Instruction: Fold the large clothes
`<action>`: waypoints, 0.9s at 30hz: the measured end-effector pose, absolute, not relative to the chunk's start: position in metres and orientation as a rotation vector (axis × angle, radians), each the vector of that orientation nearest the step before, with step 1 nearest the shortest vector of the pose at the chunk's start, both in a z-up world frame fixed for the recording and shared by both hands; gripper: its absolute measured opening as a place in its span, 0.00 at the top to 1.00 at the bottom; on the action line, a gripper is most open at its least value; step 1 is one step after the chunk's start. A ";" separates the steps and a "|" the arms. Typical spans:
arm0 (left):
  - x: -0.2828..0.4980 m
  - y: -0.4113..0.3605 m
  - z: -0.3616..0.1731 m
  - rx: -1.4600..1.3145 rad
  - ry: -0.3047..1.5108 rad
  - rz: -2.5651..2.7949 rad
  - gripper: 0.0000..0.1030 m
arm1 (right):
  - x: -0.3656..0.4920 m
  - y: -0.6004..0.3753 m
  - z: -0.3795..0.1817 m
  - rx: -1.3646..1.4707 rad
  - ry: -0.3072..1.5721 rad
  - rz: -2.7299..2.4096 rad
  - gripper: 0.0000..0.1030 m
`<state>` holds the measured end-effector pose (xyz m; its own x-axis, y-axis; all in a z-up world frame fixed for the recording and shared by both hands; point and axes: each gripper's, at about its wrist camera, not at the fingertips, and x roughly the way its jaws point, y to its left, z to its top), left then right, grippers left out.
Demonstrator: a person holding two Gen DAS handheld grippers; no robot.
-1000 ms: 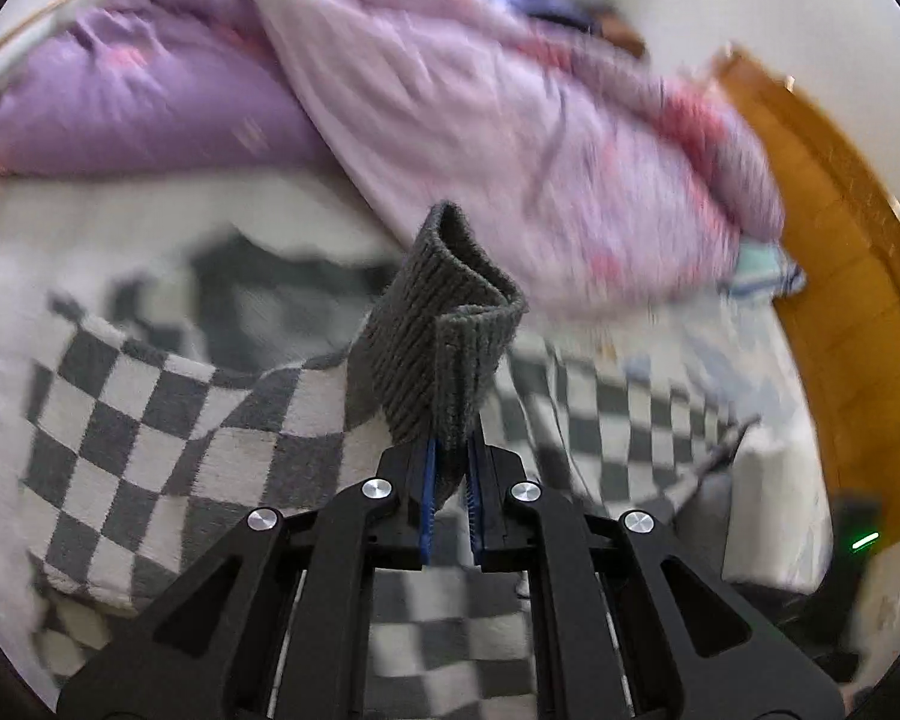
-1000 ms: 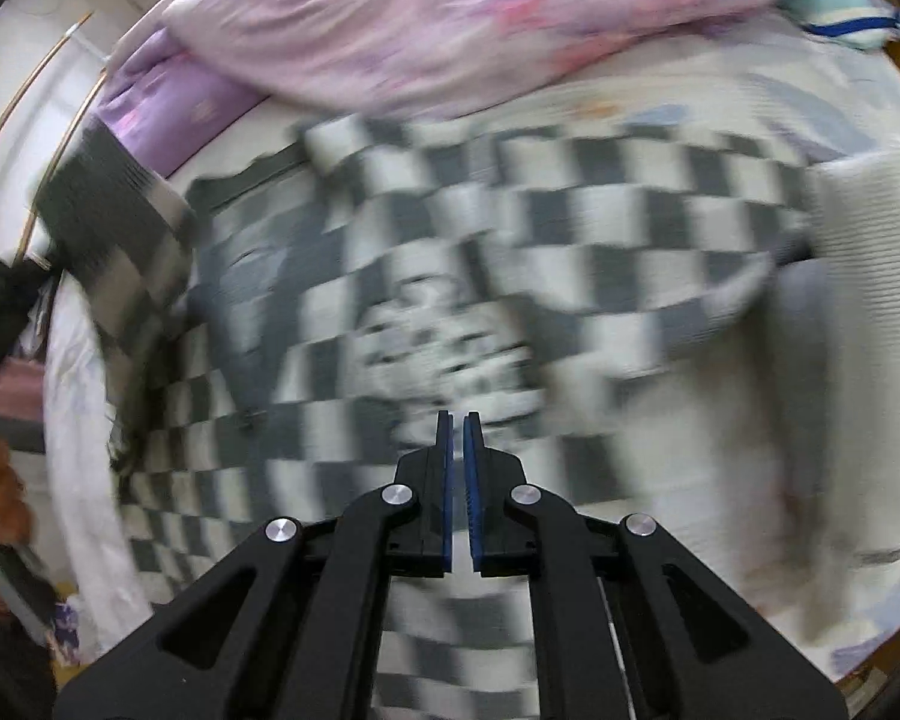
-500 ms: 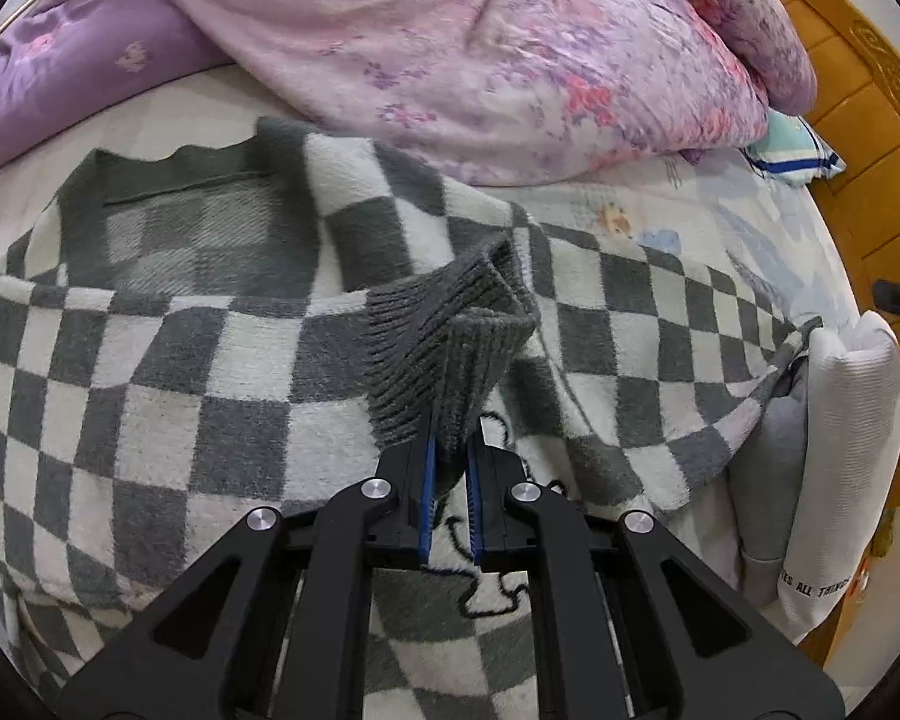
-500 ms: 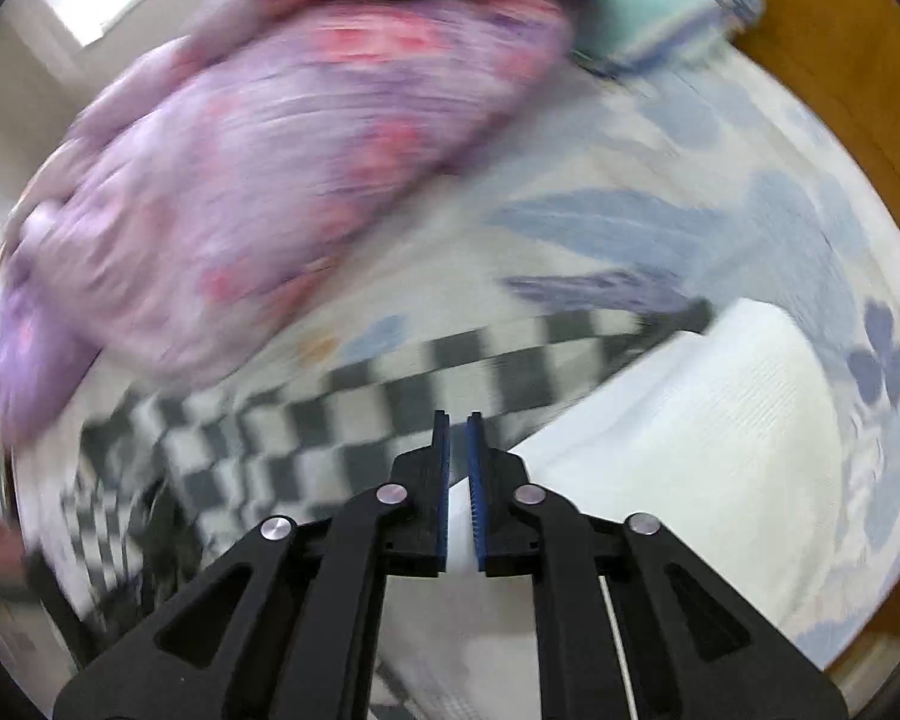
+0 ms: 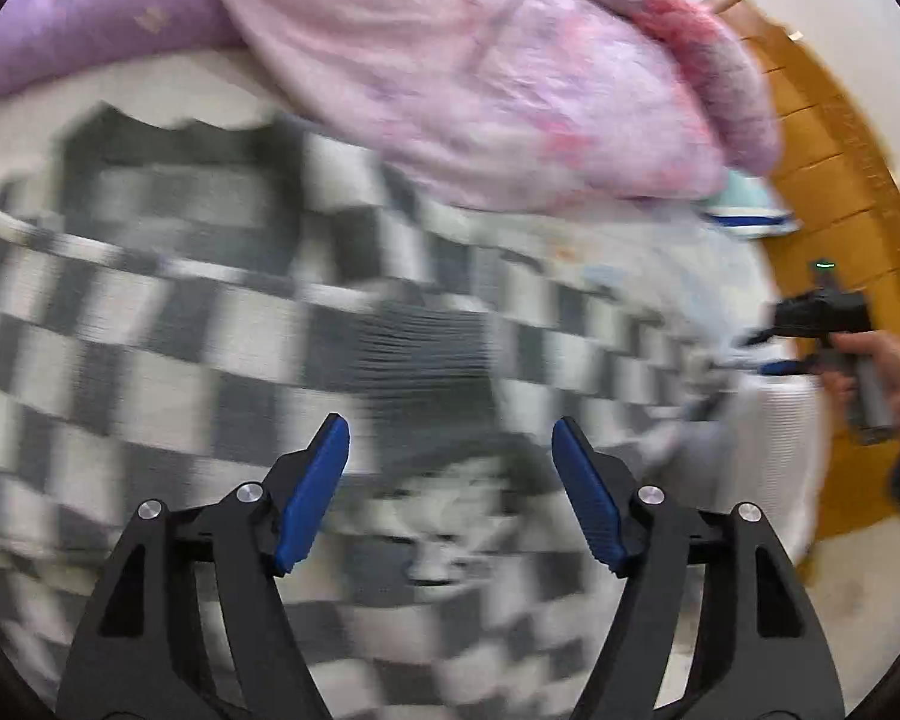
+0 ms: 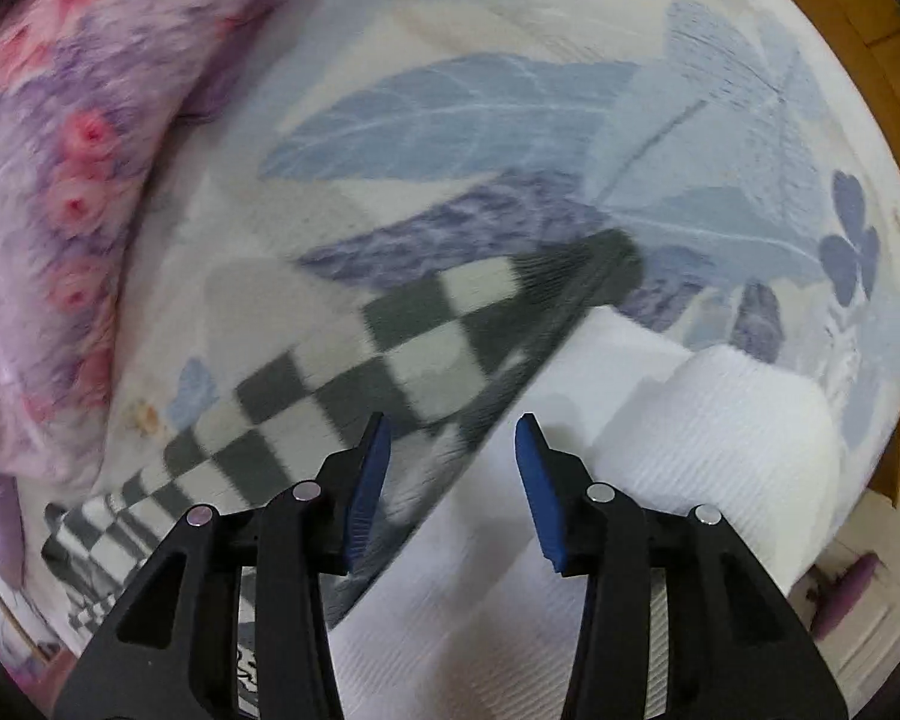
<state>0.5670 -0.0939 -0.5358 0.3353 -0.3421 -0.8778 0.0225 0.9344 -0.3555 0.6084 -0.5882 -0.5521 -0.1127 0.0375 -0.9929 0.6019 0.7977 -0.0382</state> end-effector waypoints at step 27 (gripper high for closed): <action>0.454 0.037 -0.555 -0.253 1.362 0.162 0.31 | 0.579 -0.583 -0.569 0.378 1.470 -0.465 0.91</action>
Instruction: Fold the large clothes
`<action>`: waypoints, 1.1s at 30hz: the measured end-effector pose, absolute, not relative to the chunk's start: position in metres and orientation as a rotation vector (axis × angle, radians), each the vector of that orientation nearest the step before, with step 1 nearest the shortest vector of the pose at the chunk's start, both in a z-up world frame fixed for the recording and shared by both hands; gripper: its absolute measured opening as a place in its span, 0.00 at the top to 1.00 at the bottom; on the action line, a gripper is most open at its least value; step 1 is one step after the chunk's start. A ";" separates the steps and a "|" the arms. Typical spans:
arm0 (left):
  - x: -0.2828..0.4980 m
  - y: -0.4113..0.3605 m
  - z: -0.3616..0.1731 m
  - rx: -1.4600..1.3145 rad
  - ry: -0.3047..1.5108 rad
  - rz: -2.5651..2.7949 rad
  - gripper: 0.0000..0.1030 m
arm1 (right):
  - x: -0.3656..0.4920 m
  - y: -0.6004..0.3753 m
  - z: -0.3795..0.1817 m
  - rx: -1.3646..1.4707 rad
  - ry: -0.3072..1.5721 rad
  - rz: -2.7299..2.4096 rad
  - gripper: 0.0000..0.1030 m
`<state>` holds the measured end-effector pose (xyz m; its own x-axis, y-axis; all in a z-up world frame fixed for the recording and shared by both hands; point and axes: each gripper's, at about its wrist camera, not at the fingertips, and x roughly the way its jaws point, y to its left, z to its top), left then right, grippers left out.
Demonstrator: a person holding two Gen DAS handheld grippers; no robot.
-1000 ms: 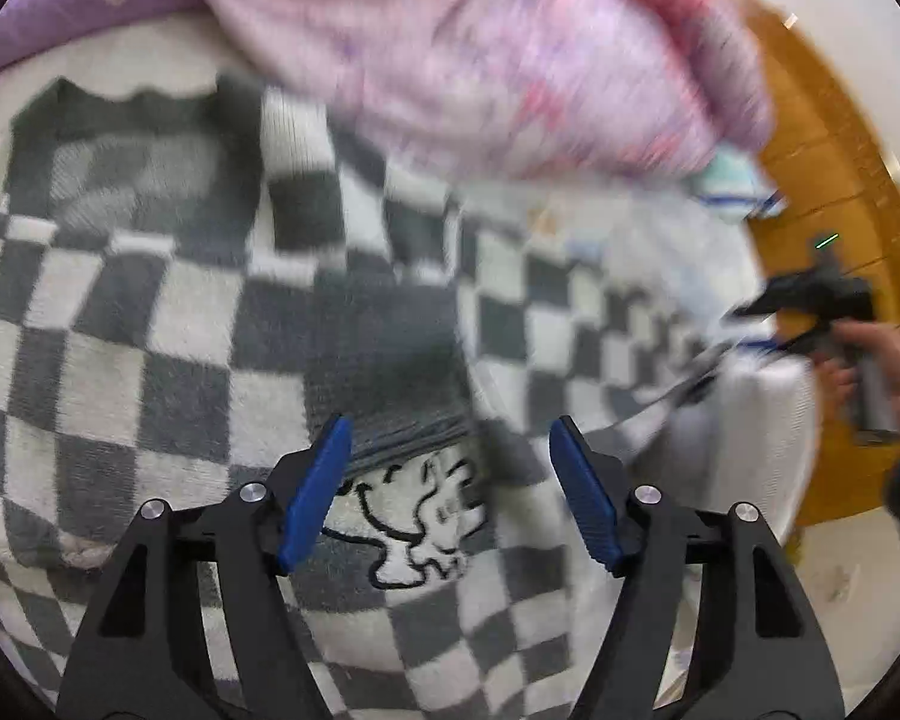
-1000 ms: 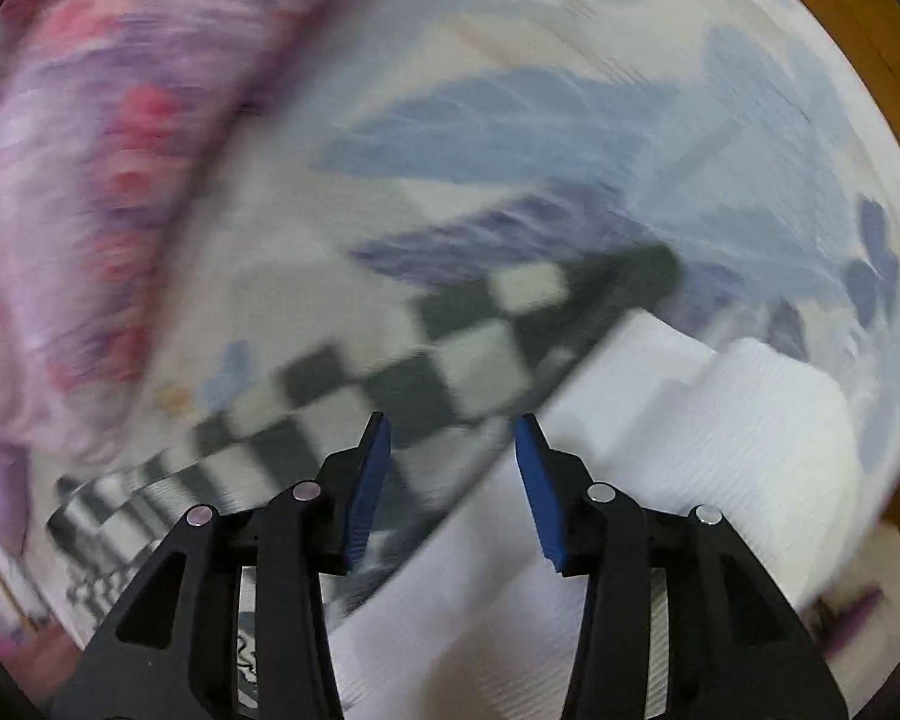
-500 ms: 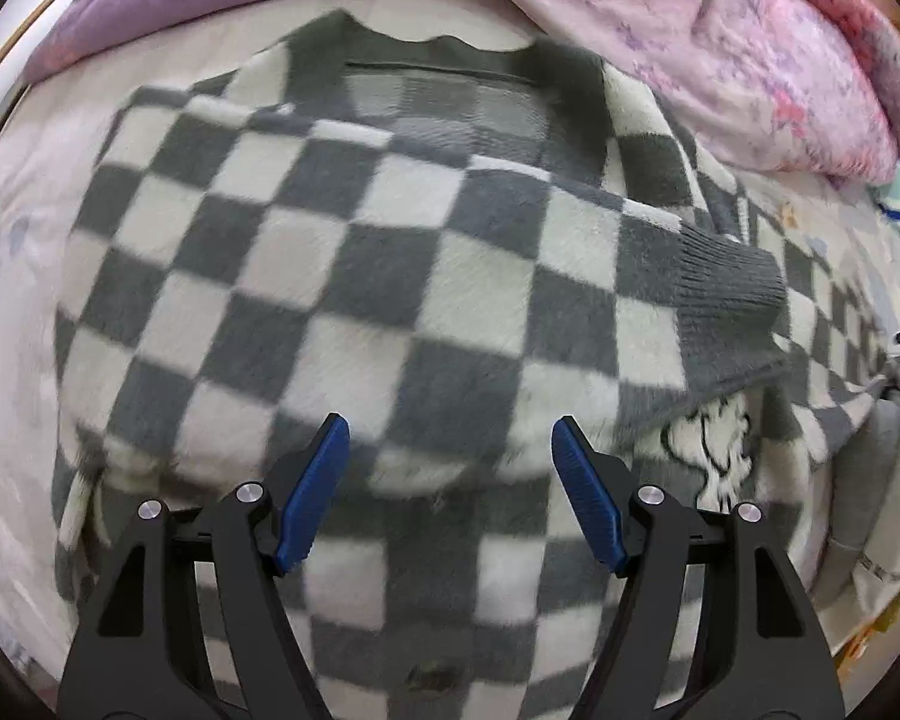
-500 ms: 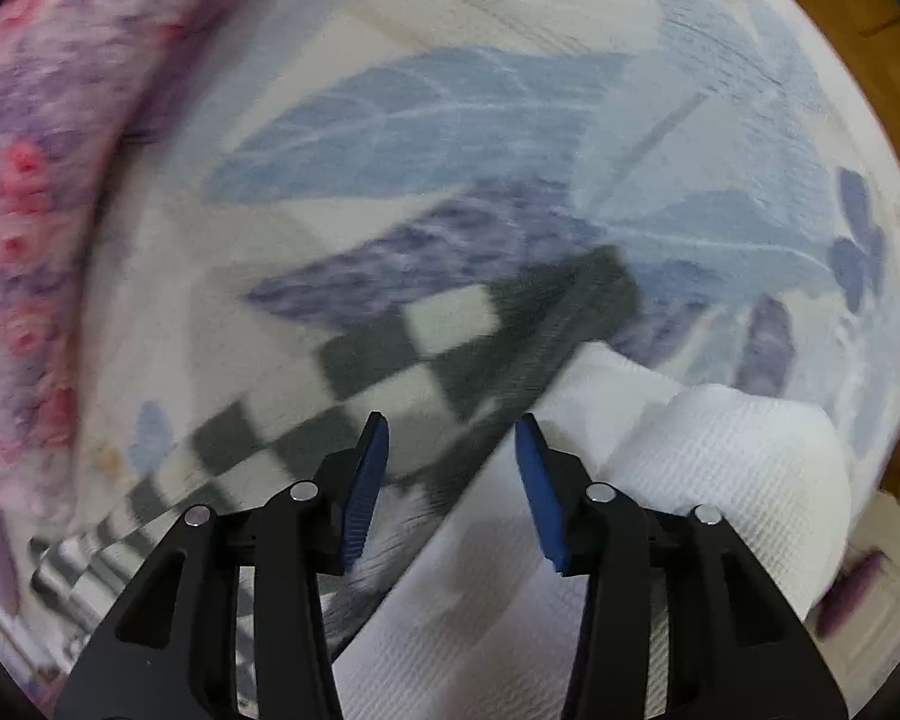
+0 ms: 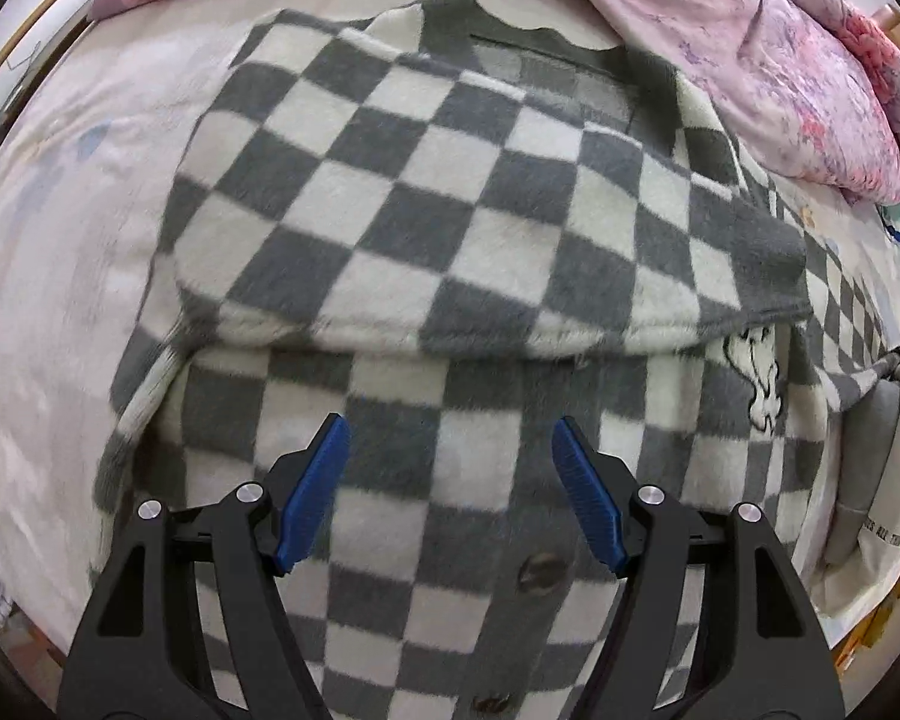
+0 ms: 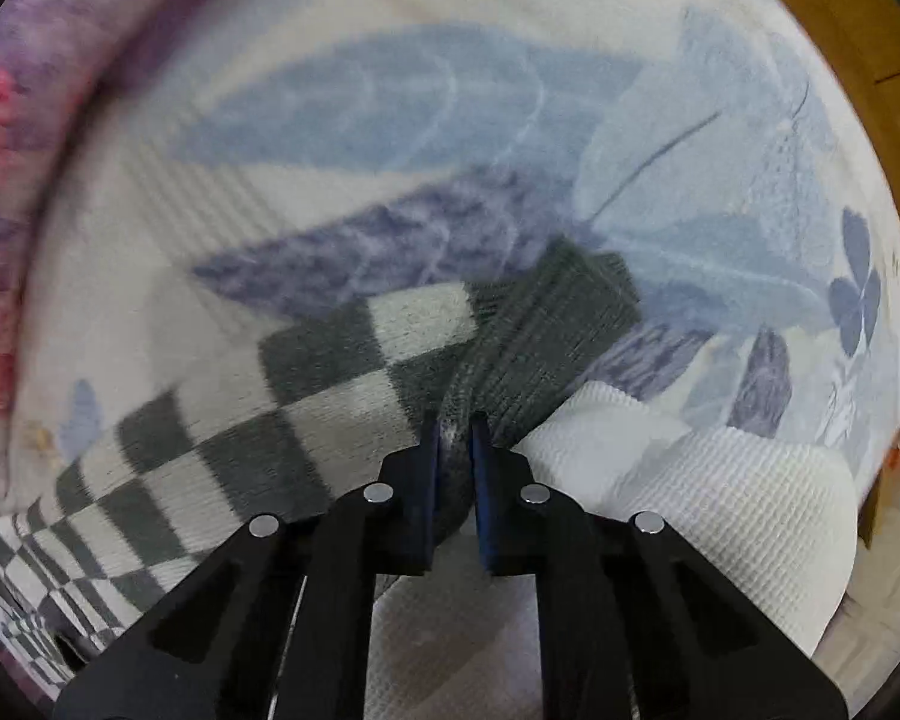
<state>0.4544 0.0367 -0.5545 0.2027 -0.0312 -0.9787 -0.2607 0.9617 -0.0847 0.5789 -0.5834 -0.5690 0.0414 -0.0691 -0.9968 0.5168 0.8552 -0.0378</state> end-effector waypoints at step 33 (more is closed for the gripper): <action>0.431 0.218 -0.501 -0.468 1.258 0.337 0.26 | 0.420 0.024 -0.494 -0.177 1.249 0.505 0.76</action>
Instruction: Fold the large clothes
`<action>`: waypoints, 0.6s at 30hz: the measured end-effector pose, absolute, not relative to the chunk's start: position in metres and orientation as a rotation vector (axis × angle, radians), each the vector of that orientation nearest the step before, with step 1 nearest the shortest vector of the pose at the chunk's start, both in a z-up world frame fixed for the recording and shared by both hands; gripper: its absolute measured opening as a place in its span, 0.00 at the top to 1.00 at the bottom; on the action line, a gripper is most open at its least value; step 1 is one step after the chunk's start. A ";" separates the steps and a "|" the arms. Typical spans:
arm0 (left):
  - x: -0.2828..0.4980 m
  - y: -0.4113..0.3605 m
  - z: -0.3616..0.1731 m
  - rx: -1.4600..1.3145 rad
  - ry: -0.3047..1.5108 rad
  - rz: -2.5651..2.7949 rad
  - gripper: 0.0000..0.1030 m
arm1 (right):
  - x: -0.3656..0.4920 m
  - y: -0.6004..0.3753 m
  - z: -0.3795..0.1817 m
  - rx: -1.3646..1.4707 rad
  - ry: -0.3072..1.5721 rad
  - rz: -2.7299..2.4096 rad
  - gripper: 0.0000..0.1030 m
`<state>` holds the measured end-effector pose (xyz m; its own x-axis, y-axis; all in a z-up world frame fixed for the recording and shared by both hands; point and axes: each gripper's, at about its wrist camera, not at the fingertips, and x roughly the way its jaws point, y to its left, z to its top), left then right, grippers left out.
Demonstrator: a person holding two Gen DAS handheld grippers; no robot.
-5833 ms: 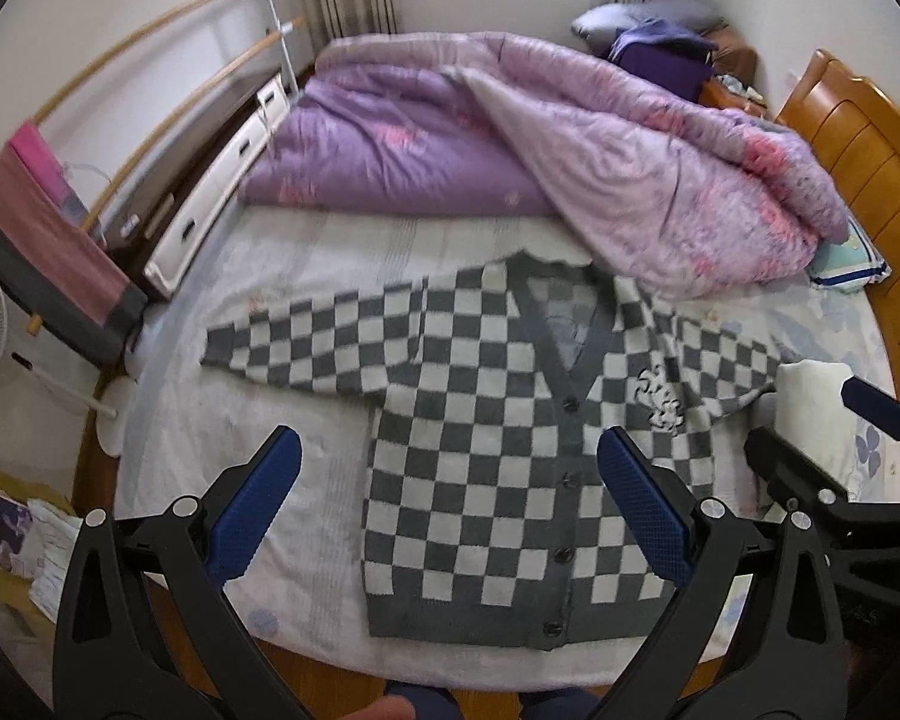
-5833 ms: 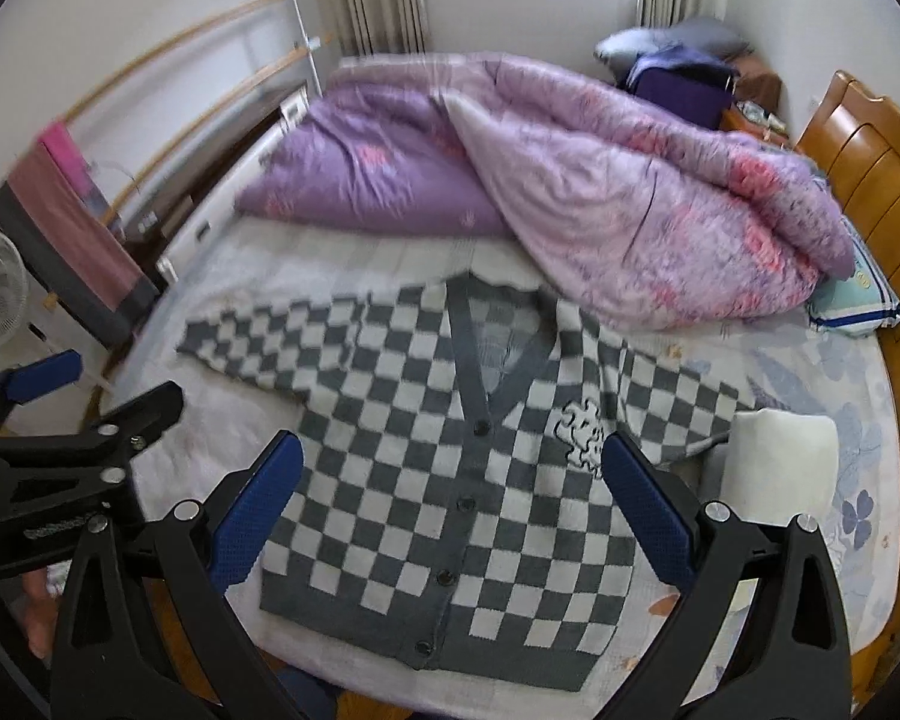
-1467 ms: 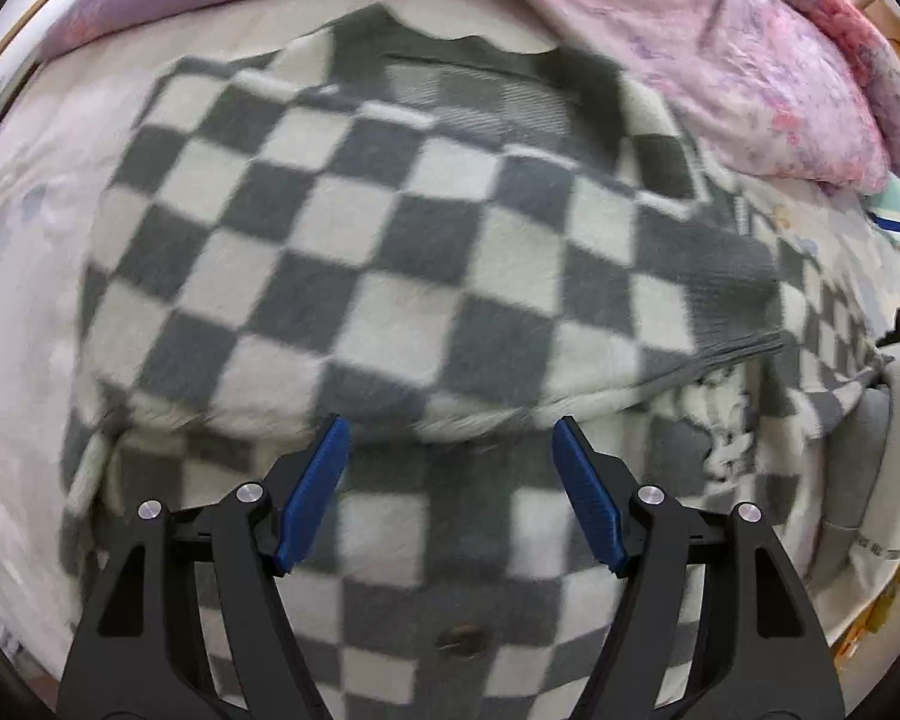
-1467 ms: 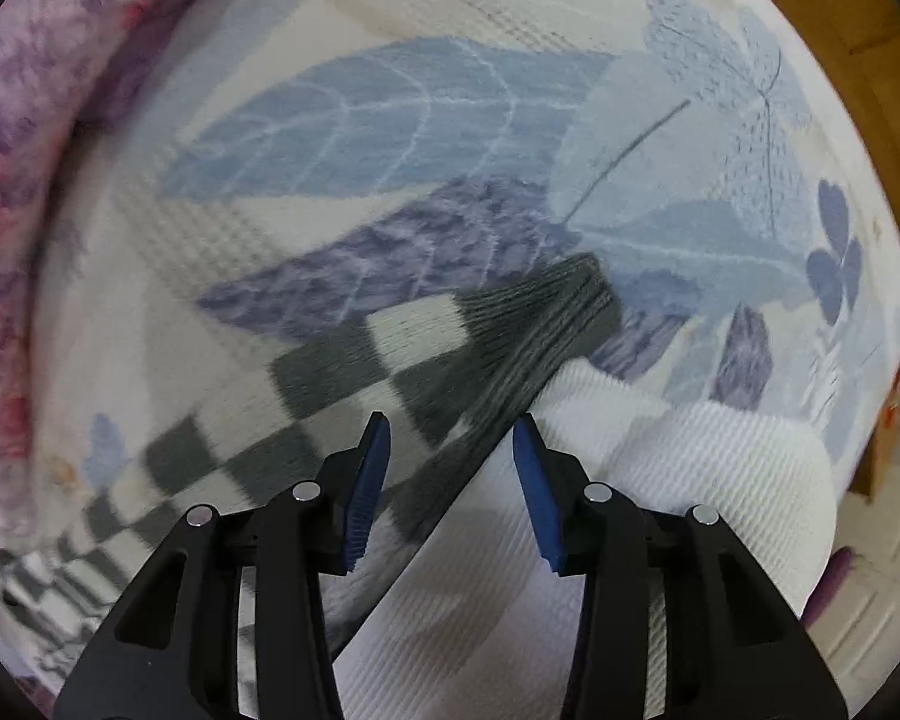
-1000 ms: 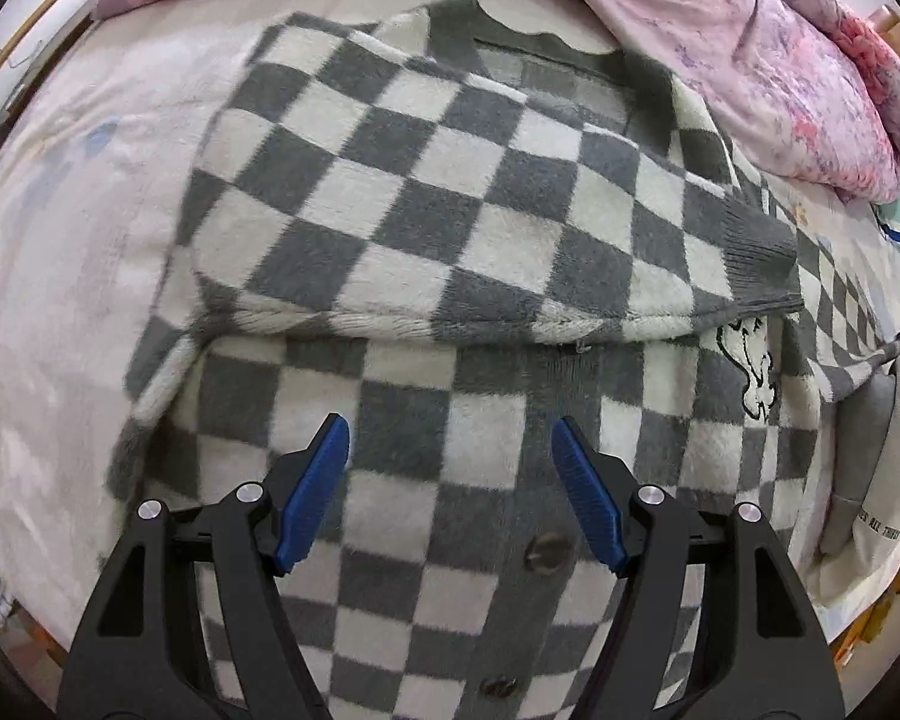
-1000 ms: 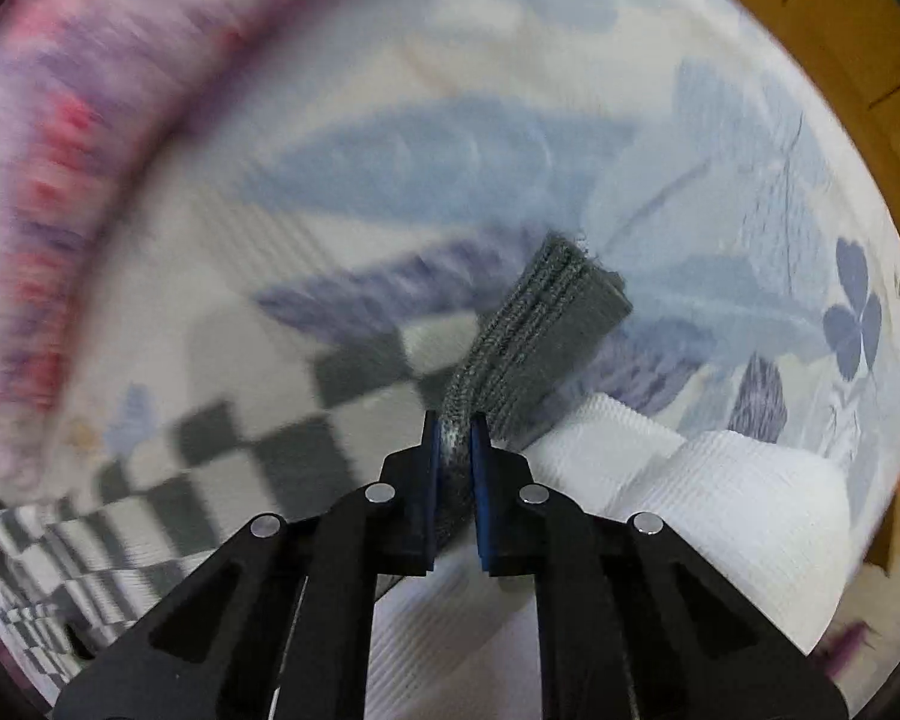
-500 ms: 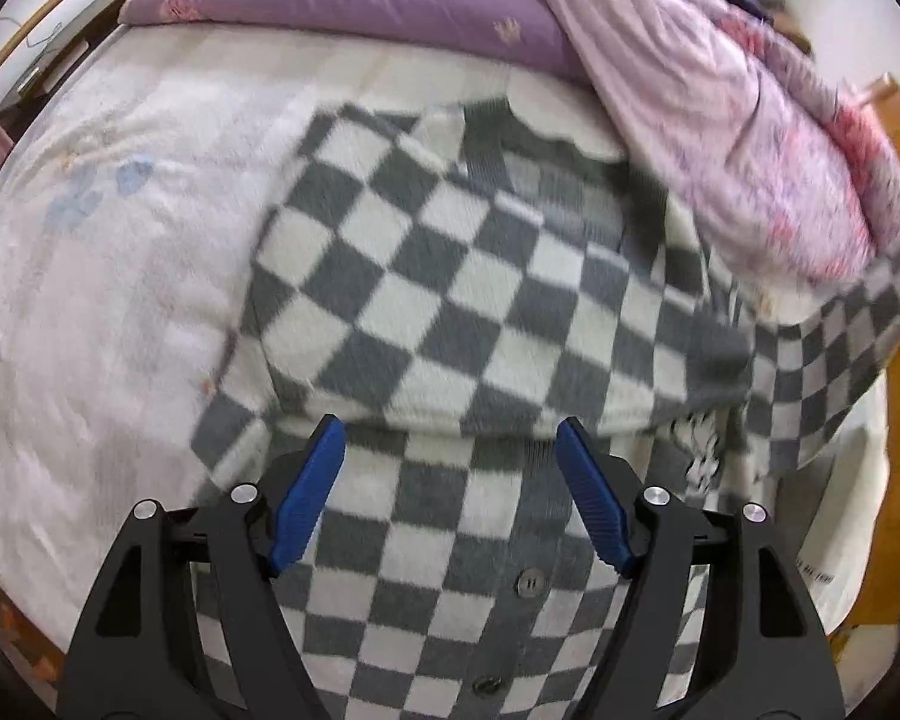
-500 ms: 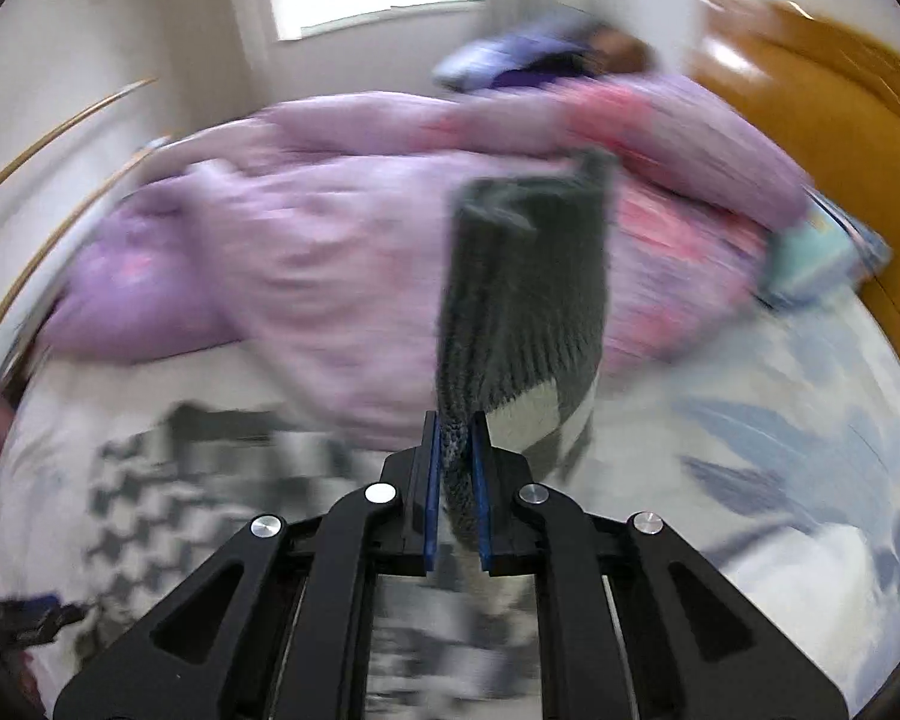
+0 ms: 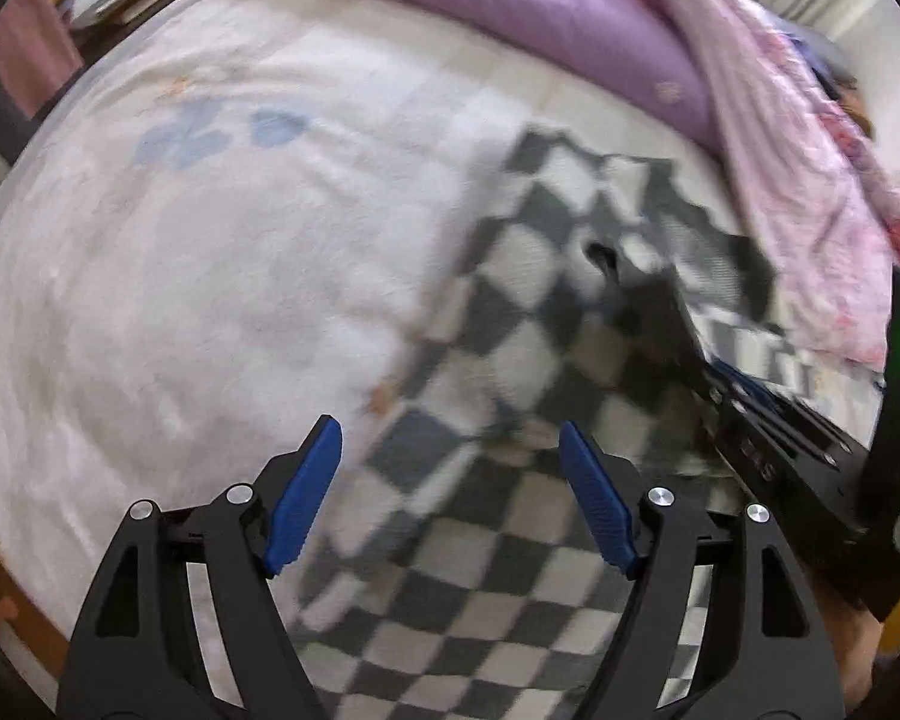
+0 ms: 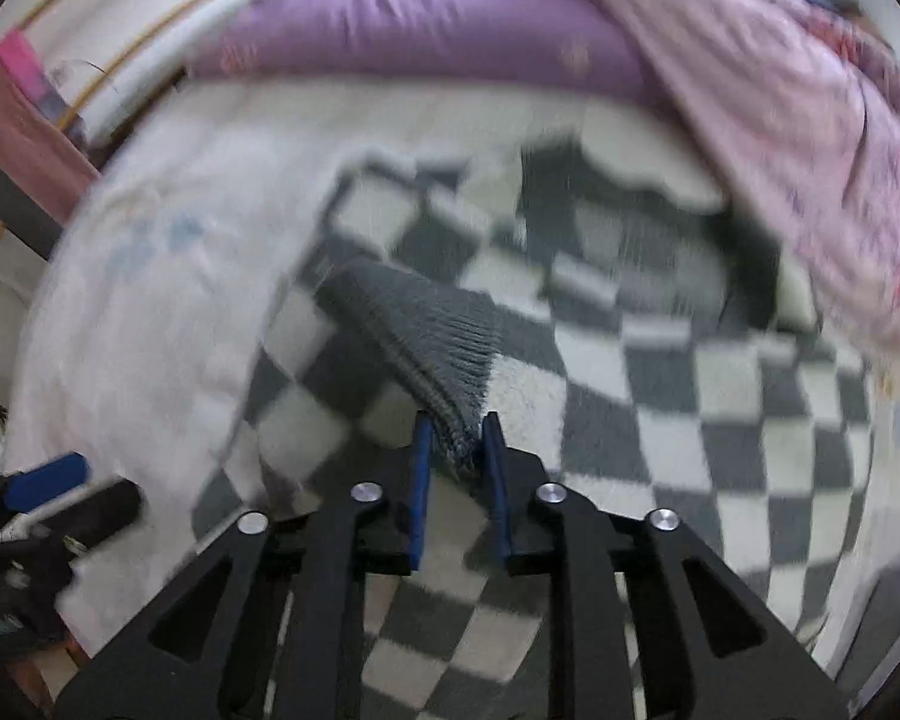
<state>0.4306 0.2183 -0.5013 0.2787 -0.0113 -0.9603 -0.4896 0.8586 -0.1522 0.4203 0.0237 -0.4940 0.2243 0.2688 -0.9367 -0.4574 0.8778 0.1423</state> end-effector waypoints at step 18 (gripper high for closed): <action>0.520 0.158 -0.572 -0.574 1.367 0.107 0.28 | 0.422 -0.188 -0.500 0.122 1.258 0.196 0.41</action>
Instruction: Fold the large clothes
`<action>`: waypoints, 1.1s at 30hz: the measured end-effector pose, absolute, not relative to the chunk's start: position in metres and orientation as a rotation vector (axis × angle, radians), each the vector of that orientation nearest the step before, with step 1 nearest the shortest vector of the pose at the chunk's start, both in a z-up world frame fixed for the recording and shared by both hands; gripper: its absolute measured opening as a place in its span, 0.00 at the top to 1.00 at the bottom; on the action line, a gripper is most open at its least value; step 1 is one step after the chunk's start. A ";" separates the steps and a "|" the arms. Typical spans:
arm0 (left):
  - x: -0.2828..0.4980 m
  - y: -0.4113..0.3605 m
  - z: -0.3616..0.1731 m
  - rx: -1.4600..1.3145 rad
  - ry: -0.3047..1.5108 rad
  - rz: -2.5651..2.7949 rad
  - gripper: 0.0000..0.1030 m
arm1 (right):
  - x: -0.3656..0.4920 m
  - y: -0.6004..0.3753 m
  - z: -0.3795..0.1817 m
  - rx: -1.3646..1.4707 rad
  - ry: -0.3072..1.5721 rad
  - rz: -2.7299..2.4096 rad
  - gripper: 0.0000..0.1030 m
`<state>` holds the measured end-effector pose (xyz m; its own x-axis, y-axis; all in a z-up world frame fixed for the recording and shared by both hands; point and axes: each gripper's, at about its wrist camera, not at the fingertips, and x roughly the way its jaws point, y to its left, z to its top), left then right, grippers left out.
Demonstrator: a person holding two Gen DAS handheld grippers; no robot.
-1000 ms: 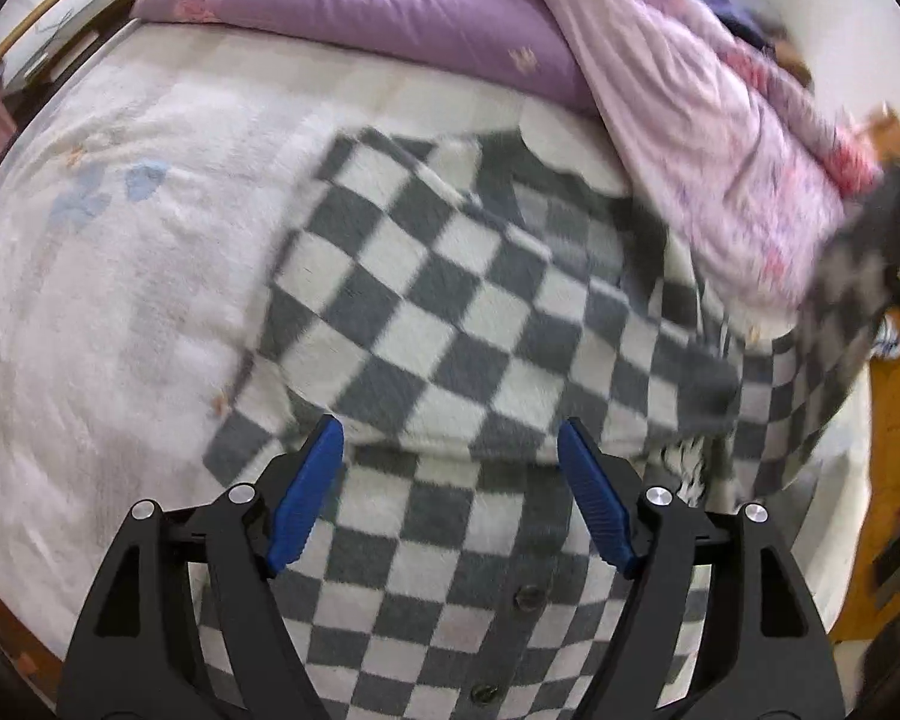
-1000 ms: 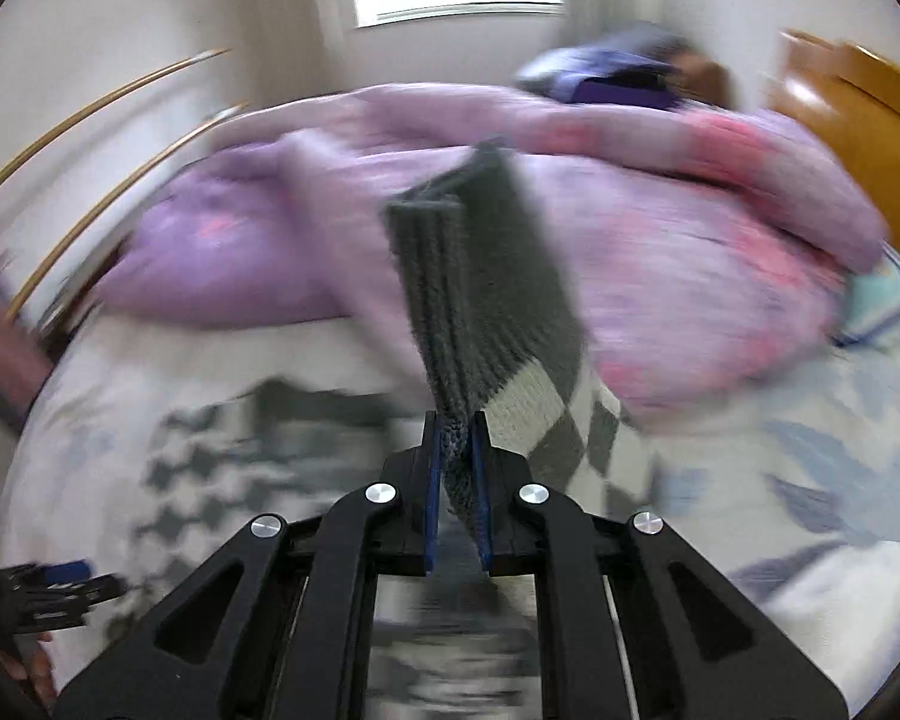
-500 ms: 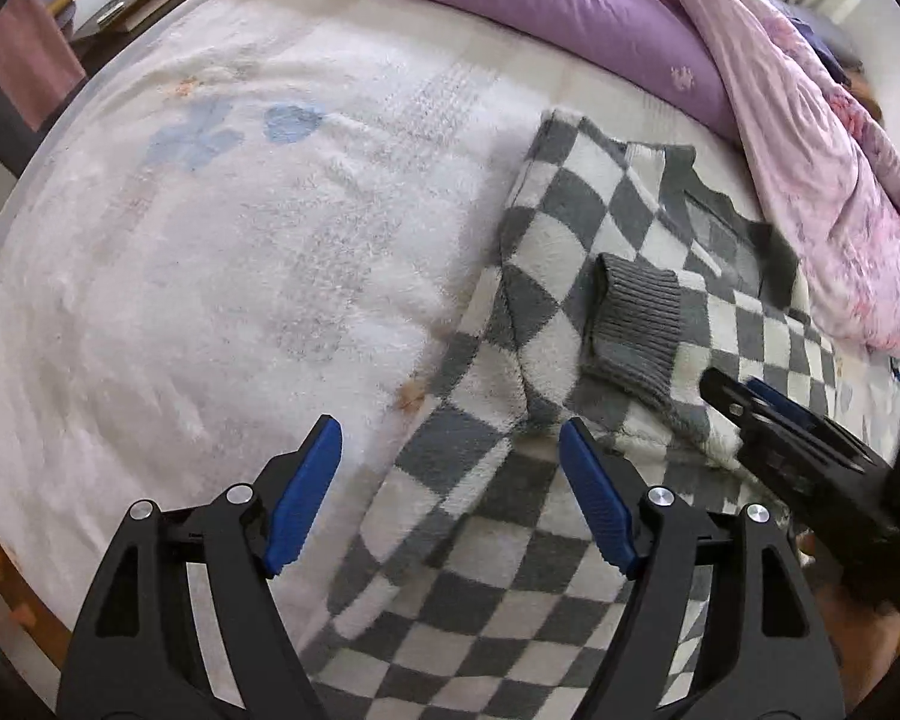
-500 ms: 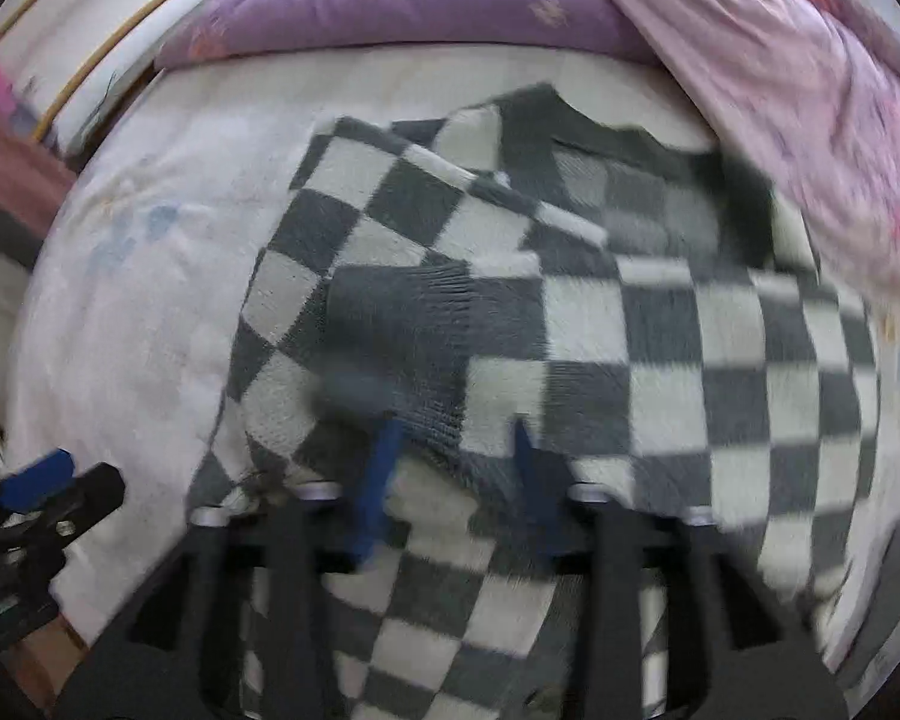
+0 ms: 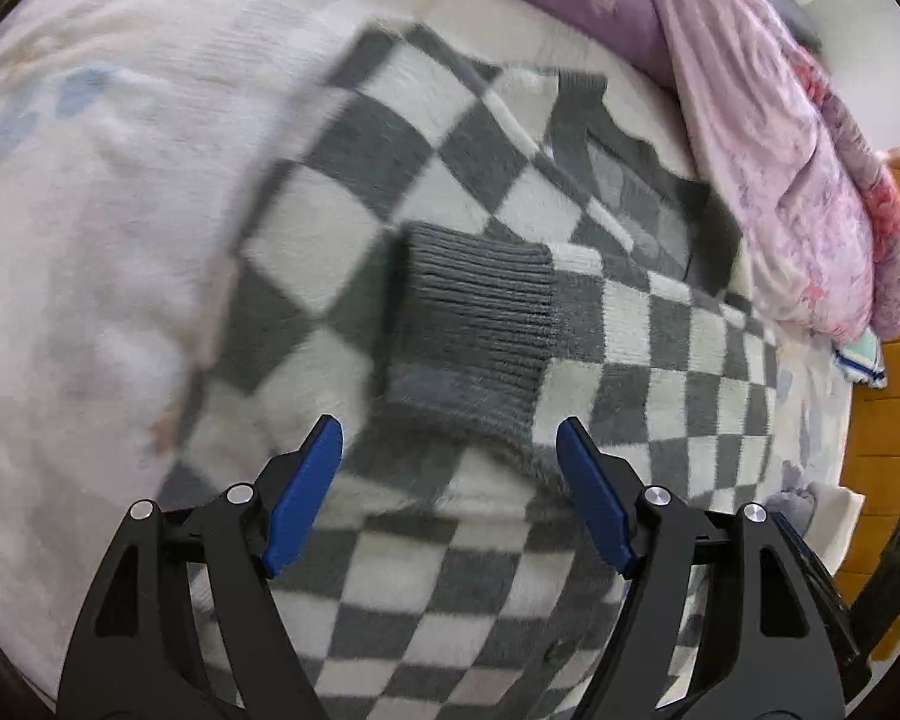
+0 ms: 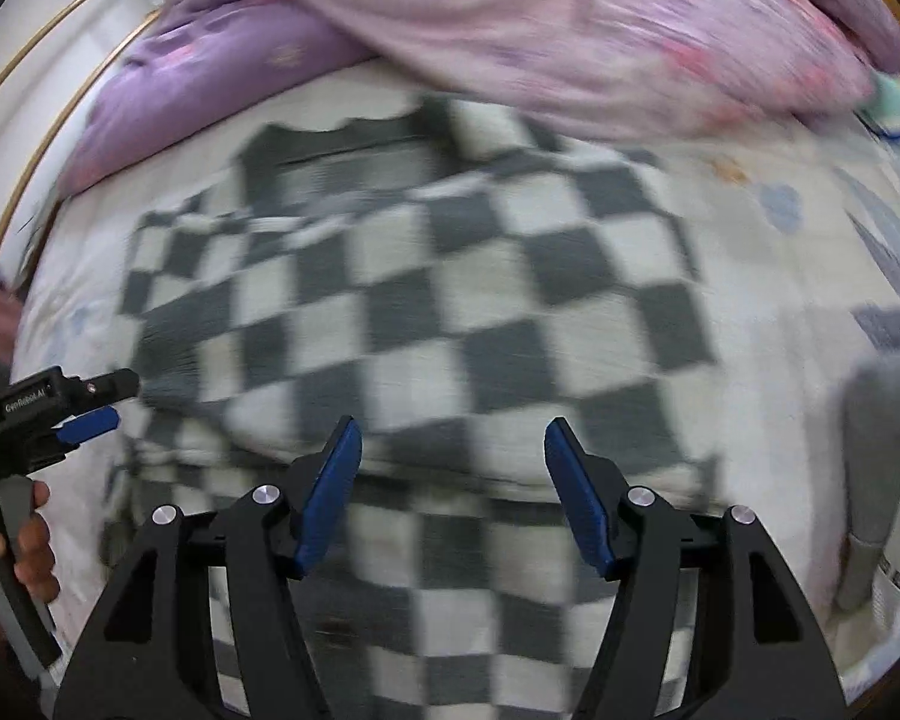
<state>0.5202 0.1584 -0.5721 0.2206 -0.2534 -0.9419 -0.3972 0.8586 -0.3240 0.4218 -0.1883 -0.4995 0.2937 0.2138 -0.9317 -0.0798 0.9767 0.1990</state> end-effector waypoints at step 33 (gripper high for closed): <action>0.534 0.191 -0.577 -0.251 1.415 0.112 0.76 | 0.519 -0.221 -0.554 0.248 1.449 0.167 0.90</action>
